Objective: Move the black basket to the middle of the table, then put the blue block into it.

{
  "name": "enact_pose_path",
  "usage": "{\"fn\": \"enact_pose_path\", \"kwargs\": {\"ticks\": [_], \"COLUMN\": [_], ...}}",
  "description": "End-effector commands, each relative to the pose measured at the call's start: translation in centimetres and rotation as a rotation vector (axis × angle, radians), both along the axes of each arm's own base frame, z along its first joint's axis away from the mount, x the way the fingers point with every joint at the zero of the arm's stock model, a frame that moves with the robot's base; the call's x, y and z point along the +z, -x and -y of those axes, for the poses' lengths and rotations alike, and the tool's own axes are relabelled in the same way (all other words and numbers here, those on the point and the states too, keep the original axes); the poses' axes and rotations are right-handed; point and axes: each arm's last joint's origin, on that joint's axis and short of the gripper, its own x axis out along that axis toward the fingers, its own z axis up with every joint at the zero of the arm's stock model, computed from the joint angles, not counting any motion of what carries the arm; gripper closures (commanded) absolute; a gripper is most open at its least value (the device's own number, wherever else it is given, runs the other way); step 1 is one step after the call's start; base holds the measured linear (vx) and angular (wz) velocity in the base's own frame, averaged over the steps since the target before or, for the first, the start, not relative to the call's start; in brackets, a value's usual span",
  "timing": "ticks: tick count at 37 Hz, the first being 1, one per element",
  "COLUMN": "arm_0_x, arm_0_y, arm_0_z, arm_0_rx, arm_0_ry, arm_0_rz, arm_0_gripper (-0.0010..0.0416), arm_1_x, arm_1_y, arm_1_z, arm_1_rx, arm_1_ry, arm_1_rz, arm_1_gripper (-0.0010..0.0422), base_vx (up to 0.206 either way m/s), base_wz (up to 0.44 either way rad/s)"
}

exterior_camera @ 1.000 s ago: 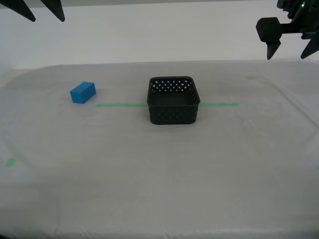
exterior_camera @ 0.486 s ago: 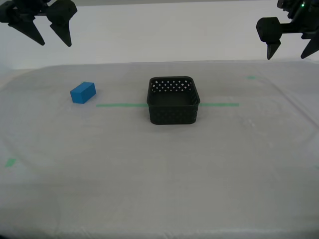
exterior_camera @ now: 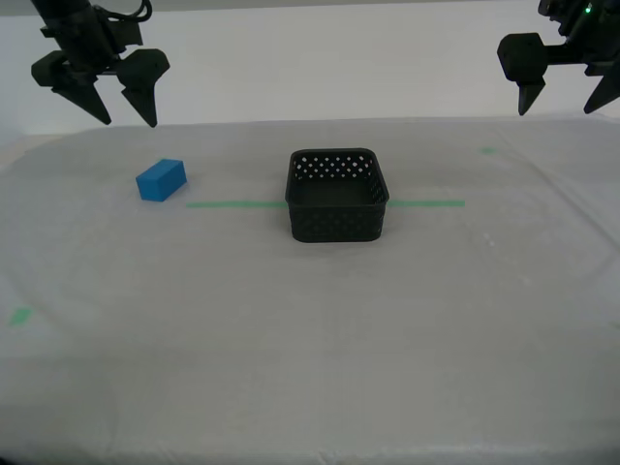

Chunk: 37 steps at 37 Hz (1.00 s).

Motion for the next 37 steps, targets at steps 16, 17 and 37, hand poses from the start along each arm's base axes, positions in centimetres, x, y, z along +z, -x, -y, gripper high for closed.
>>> {"fn": "enact_pose_path", "kwargs": {"ticks": [16, 17, 37], "arm_0_x": [0.1, 0.1, 0.1], "arm_0_y": [-0.1, -0.1, -0.2], "arm_0_z": [0.0, 0.0, -0.1], "arm_0_rx": [0.001, 0.001, 0.001], "arm_0_ry": [0.001, 0.001, 0.001], "arm_0_rz": [0.018, 0.019, 0.025], "arm_0_gripper": [0.0007, 0.0007, 0.0007], "arm_1_x": [-3.7, -3.9, -8.8], "arm_1_y": [-3.3, -3.5, -5.1], "arm_1_z": [0.5, 0.6, 1.6], "arm_1_rx": [-0.029, -0.033, -0.072], "arm_1_ry": [0.010, 0.010, 0.019], "arm_1_rz": [-0.058, -0.060, -0.126], "arm_1_gripper": [0.0011, 0.0011, 0.0011], "base_vx": [0.000, 0.000, 0.000], "base_wz": [0.000, 0.000, 0.000]}}
